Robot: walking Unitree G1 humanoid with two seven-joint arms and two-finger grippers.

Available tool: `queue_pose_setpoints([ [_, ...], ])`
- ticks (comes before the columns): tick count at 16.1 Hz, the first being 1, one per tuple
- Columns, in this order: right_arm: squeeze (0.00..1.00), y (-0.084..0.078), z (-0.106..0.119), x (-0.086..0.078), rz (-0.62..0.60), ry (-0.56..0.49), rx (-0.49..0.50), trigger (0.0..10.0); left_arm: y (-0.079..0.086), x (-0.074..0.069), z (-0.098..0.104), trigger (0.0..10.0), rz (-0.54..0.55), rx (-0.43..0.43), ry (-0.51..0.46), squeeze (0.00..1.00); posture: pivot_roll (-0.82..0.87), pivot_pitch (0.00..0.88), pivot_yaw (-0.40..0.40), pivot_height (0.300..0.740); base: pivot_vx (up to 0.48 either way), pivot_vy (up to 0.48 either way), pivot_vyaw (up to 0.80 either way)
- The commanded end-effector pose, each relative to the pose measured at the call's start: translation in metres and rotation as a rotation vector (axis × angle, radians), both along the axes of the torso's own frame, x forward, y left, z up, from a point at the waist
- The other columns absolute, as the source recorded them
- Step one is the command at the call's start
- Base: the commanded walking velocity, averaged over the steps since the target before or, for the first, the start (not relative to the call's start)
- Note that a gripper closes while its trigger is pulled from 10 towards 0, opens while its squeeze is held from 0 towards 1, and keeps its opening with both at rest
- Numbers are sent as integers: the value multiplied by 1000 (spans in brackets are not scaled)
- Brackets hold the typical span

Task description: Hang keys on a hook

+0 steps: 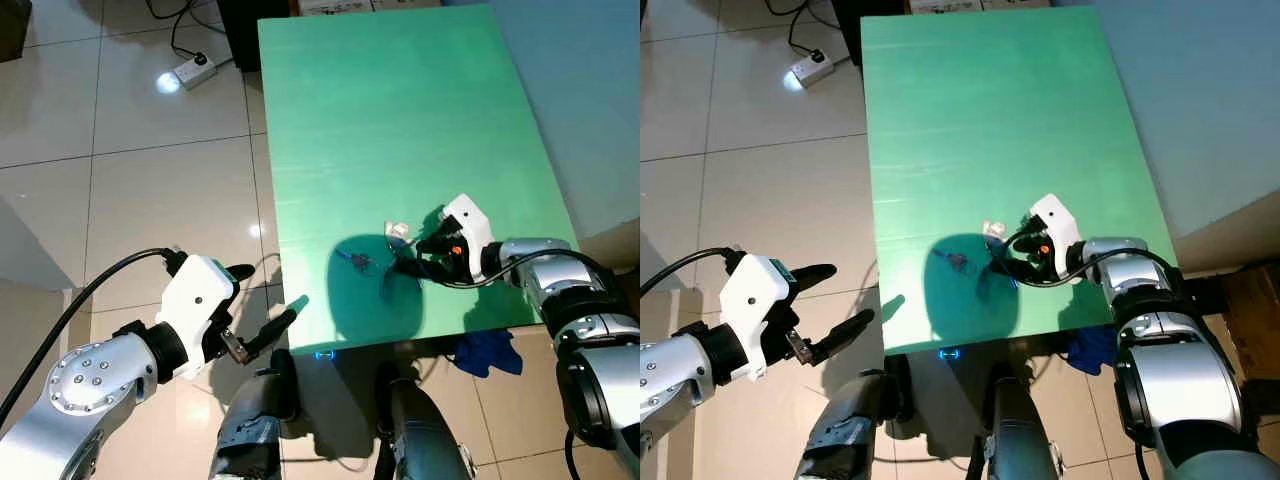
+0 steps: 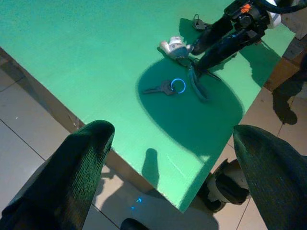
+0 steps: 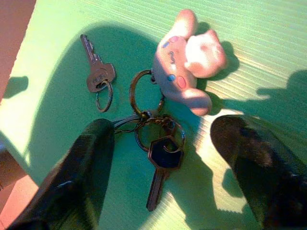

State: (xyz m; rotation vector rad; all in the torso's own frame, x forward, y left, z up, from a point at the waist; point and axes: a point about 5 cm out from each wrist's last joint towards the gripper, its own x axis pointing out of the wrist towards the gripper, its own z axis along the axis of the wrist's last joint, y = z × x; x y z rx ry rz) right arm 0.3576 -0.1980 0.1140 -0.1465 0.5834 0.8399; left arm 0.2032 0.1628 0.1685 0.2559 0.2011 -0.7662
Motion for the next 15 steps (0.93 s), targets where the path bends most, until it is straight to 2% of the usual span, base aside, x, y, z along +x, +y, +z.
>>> queue_pose_setpoints([
  [1, 729, 0, -10, -6, 1, 65, -3, 10000, 0, -6, 0, 10000, -12, 6, 18, 0, 3, 452, 12, 740, 0, 0, 0],
  [2, 337, 0, -10, -6, 11, 77, 11, 10000, 0, -6, 0, 10000, -11, 6, 18, 0, 3, 452, 12, 740, 0, 0, 0],
  [3, 27, 0, -9, -6, 16, 82, 19, 10000, 1, -6, 0, 10000, -11, 7, 18, 0, 1, 454, 10, 740, 0, 0, 0],
  [4, 0, 0, -7, -6, 22, 92, 34, 10000, 1, -7, 0, 10000, -10, 7, 19, 0, 1, 453, 11, 740, 0, 0, 0],
  [10, 0, -6, -6, -11, 64, 143, 48, 10000, 2, -7, 0, 10000, -10, 7, 23, 0, -2, 449, 11, 740, 0, 0, 0],
  [15, 0, -7, -3, -10, 70, 124, 67, 10000, 1, -8, -1, 10000, -9, 2, 25, 0, -4, 442, 11, 740, 0, 0, 0],
])
